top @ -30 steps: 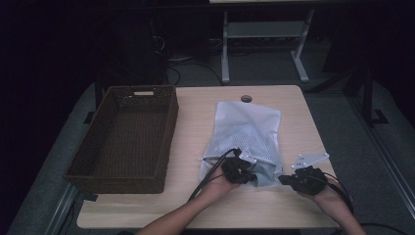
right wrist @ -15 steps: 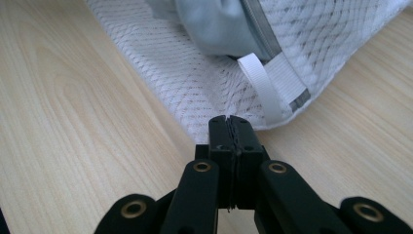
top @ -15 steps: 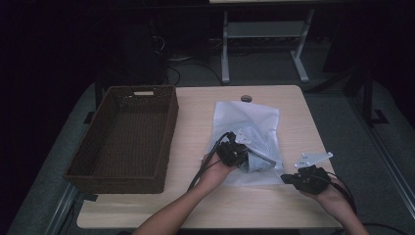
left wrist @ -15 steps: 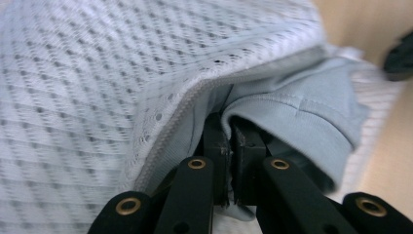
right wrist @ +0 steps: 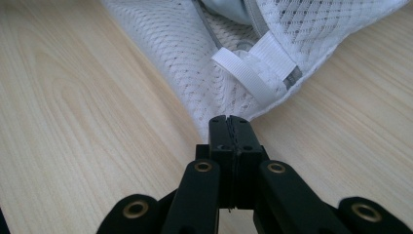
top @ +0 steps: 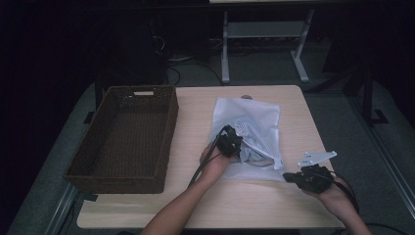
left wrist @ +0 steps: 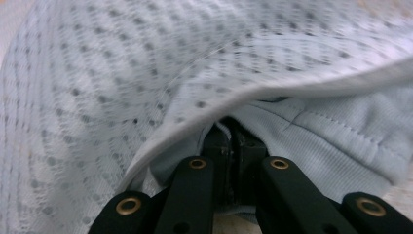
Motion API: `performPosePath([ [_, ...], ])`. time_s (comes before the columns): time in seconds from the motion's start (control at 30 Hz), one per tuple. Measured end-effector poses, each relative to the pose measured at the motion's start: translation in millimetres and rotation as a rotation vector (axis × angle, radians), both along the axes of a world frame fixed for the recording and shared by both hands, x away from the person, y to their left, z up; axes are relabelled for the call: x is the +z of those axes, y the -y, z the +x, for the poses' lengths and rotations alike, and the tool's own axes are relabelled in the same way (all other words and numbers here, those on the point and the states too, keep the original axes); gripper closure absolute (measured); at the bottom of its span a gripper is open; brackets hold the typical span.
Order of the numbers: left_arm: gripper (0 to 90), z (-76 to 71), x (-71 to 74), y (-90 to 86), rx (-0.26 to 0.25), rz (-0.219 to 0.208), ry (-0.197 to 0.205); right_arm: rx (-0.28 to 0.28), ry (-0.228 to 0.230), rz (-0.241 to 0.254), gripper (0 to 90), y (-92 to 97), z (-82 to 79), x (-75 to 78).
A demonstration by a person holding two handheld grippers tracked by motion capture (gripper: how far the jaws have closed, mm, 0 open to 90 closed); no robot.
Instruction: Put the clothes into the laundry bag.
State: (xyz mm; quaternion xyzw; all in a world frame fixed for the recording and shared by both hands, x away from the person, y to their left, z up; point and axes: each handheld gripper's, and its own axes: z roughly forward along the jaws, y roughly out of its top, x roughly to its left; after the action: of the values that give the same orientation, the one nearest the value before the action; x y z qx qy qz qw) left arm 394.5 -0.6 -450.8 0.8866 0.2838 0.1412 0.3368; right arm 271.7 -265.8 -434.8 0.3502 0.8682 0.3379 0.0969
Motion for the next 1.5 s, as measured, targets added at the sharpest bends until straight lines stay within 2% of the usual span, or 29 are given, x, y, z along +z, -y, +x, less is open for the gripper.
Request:
performPosePath([
  [0.1, 83.7, 1.7, 2.3, -3.8, -0.013, -0.067, -0.059, 0.001, 0.000, 0.005, 89.0, -1.2, 0.5, -0.6],
  [0.2, 74.1, -4.1, 8.9, -9.9, -0.031, -0.126, -0.116, -0.002, 0.000, 0.013, 88.8, -1.4, 0.5, -0.7],
  [0.33, 62.2, -19.9, 22.5, -25.4, -0.067, -0.152, -0.150, -0.005, 0.000, 0.018, 88.7, -1.0, 0.4, -0.7],
  [0.43, 55.7, -35.3, 32.1, -41.6, -0.092, -0.188, -0.175, -0.004, -0.001, 0.017, 88.6, -1.5, 0.1, -0.7],
  [0.5, 53.0, -45.8, 34.3, -48.7, -0.127, -0.219, -0.199, -0.002, 0.001, 0.015, 88.6, -2.3, 0.4, -0.8],
  [0.6, 49.2, -56.2, 31.4, -47.9, -0.166, -0.223, -0.228, 0.003, -0.001, 0.011, 88.6, -4.0, 0.3, -1.1],
  [0.73, 46.4, -68.2, 24.0, -35.6, -0.219, -0.217, -0.259, 0.002, -0.003, 0.011, 88.6, -5.0, 0.0, -1.6],
  [0.8, 45.9, -72.8, 21.7, -26.8, -0.243, -0.201, -0.245, 0.002, -0.003, 0.014, 88.6, -4.4, -0.2, -1.6],
  [0.9, 45.9, -72.7, 17.9, -19.5, -0.247, -0.183, -0.229, 0.004, -0.008, 0.011, 88.6, -4.3, 0.4, -2.5],
  [1.0, 46.4, -64.3, 1.5, -6.8, -0.226, -0.107, -0.208, 0.008, -0.007, 0.009, 88.6, -4.5, 0.3, -3.0],
  [1.13, 54.9, -56.0, -10.8, -0.3, -0.213, -0.067, -0.192, 0.008, -0.007, 0.007, 88.6, -4.1, 0.2, -2.5],
  [1.17, 57.8, -54.9, -11.1, 0.1, -0.217, -0.068, -0.181, 0.008, -0.007, 0.008, 88.7, -4.0, 0.3, -2.6],
  [1.23, 65.6, -52.7, -10.8, 1.2, -0.218, -0.076, -0.187, 0.008, -0.007, 0.008, 88.7, -3.7, 0.4, -2.8],
  [1.33, 83.8, -51.7, -4.5, 0.5, -0.222, -0.104, -0.172, 0.007, -0.007, 0.007, 88.7, -3.1, 0.5, -3.0],
  [1.5, 86.3, -48.8, 14.7, -10.3, -0.192, -0.150, -0.121, -0.006, -0.005, 0.007, 87.6, -0.3, 1.4, -3.4],
])
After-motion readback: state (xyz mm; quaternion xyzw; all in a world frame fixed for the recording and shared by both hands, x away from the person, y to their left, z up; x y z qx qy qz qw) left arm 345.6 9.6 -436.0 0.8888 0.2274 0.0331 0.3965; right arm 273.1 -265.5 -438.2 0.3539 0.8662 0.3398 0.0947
